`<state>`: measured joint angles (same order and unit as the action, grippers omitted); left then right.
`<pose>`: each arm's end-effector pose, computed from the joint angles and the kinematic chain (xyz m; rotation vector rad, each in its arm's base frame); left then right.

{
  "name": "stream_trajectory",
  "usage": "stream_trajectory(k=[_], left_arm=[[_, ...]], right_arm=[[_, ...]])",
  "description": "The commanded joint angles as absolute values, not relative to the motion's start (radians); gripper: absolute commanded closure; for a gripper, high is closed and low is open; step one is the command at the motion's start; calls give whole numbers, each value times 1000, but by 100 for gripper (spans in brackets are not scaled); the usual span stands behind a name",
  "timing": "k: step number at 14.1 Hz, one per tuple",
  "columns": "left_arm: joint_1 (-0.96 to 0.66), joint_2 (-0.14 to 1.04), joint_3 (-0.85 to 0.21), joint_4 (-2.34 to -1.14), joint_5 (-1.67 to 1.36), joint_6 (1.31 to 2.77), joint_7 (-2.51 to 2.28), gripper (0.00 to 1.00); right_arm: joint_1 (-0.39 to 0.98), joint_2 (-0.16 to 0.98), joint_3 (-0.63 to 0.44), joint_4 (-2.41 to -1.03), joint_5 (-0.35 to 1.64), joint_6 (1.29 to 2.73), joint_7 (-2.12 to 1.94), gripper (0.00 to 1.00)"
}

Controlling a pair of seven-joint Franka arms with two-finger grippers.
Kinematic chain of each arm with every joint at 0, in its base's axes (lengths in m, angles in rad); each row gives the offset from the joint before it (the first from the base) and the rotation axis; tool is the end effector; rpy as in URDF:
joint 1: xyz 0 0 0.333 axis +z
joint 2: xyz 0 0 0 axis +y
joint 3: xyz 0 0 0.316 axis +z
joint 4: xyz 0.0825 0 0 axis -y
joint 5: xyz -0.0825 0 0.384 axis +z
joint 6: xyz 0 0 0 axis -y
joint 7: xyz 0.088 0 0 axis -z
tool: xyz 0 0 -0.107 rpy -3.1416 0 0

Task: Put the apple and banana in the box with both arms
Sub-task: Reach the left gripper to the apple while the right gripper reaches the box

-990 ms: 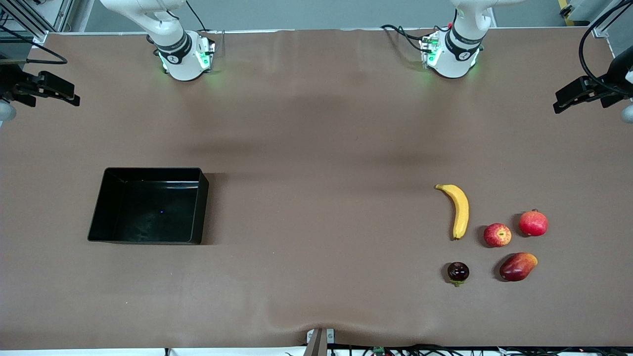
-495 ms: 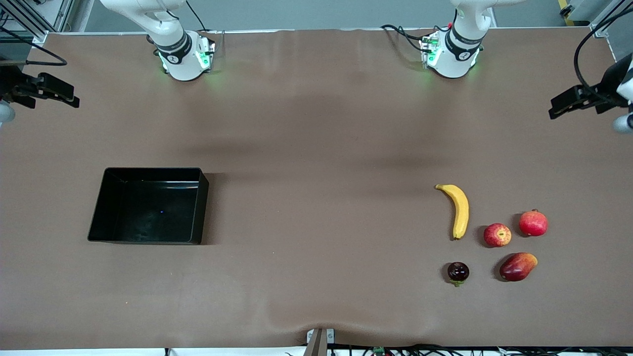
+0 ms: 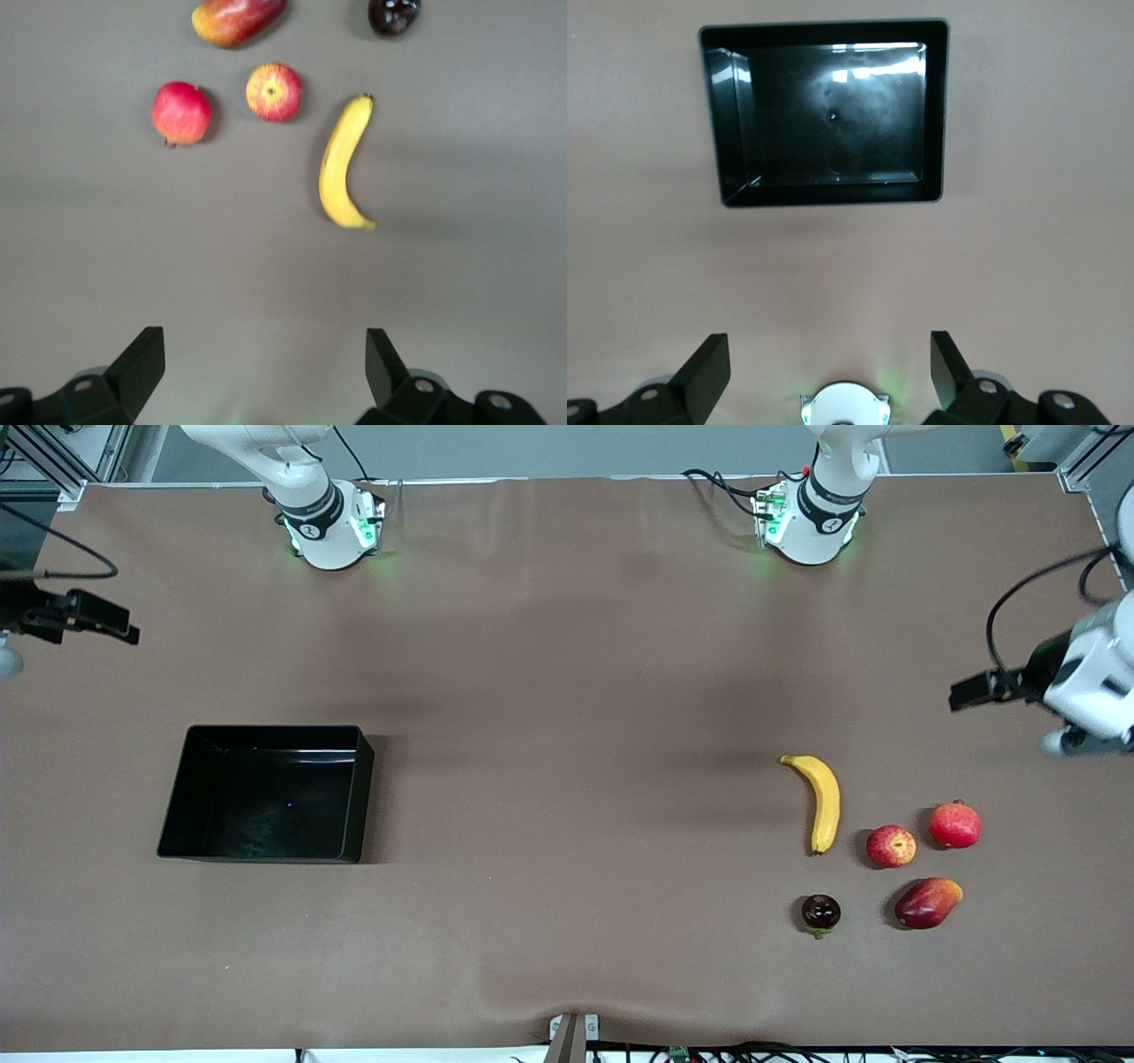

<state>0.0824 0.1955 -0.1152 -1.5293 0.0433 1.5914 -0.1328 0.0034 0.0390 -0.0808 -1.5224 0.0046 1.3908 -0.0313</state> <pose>0.6072 -0.0096 0.5325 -3.0998 -0.1504 0.2019 0.5450 -0.0408 0.6113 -3.1188 0.0715 0.2660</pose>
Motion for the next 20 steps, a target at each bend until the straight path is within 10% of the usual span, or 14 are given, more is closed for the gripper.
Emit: stream_trajectory(k=[1,7,20], left_arm=[[86,270,-117,-1529,75,1690,-208,0],[86,402,-117,-1674,139,2037,-477,0],[90,704,-110,-1577,281,2305,-699,0]], right_arm=[[-38,106,-74,-1500,20,1425,-57,0],[-106,274,-72,-1502,18,1587,-233,0],[-153,552,-71,-1502,18,1841,-377,0]])
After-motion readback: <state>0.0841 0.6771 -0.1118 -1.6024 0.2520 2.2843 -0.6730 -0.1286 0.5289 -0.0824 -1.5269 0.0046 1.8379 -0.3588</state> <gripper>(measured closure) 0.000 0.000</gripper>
